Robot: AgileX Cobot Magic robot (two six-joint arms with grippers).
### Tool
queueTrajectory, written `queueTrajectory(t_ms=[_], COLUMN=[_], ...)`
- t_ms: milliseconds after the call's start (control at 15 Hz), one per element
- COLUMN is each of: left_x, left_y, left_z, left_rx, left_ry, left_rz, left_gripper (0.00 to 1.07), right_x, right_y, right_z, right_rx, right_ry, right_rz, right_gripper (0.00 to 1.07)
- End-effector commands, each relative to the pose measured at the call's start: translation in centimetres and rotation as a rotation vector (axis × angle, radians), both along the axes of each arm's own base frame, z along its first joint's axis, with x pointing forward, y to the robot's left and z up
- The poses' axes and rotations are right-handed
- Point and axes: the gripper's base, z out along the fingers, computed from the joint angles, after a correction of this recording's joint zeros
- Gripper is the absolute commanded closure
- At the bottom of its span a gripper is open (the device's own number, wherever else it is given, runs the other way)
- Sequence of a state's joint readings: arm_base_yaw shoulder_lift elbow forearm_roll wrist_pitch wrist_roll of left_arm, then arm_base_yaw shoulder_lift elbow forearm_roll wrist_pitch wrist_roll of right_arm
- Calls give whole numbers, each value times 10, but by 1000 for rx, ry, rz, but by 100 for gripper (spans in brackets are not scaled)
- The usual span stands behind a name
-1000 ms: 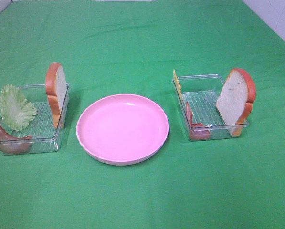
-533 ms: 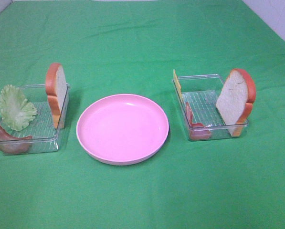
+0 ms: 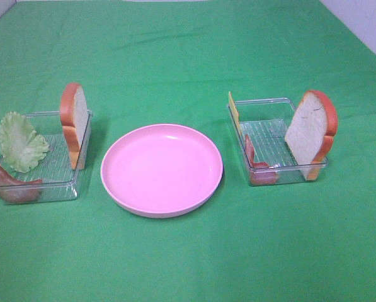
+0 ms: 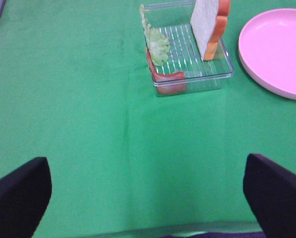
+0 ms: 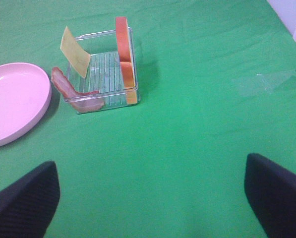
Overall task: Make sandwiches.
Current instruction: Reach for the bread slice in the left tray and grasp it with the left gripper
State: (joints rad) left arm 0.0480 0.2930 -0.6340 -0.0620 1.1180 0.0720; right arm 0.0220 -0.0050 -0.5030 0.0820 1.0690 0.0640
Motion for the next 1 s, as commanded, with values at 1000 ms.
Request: queueTrajectory(t_ms=[1000], left_x=[336], left_y=[-35], left_z=[3], left_rx=[-27], left_ry=[656], left_rz=[-82], left_gripper=[8], right_x=[-1], right_y=[0], right_z=[1], right_rx=[-11], right_ry=[-29], right_rz=[7], right_gripper=[11])
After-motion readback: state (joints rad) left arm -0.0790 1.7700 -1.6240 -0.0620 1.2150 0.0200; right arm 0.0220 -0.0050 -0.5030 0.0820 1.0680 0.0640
